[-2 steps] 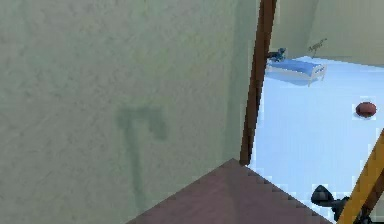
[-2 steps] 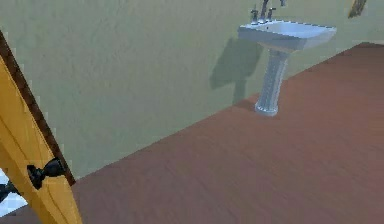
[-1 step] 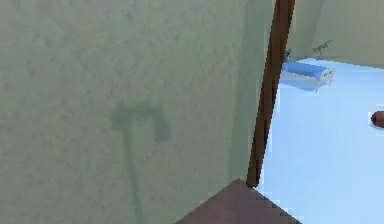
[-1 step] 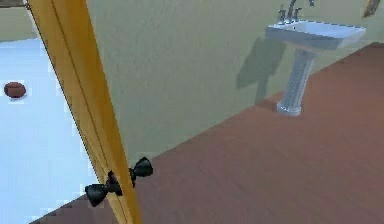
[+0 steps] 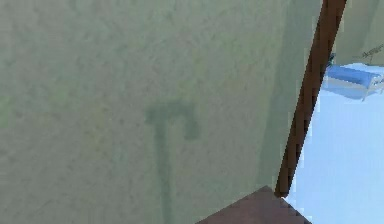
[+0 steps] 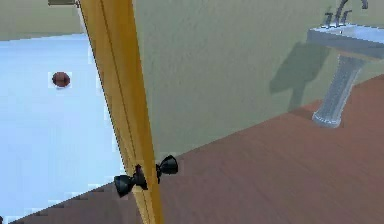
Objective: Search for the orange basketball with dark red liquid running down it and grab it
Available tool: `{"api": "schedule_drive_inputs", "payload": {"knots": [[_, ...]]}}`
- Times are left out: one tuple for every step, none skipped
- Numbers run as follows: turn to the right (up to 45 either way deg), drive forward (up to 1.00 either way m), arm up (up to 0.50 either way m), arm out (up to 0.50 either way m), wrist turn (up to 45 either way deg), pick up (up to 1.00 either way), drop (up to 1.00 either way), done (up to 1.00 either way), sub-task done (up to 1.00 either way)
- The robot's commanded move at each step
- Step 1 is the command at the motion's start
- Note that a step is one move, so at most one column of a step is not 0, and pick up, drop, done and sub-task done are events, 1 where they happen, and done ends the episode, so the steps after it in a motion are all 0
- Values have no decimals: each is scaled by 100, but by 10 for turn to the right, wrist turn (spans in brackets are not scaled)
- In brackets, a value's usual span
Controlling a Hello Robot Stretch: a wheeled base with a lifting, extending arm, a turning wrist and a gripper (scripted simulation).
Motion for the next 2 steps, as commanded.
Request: {"api": "schedule_drive_inputs", "payload": {"knots": [[0,65,0,0,0,0,0,0,0],[450,0,0,0,0,0,0,0,0]]}}
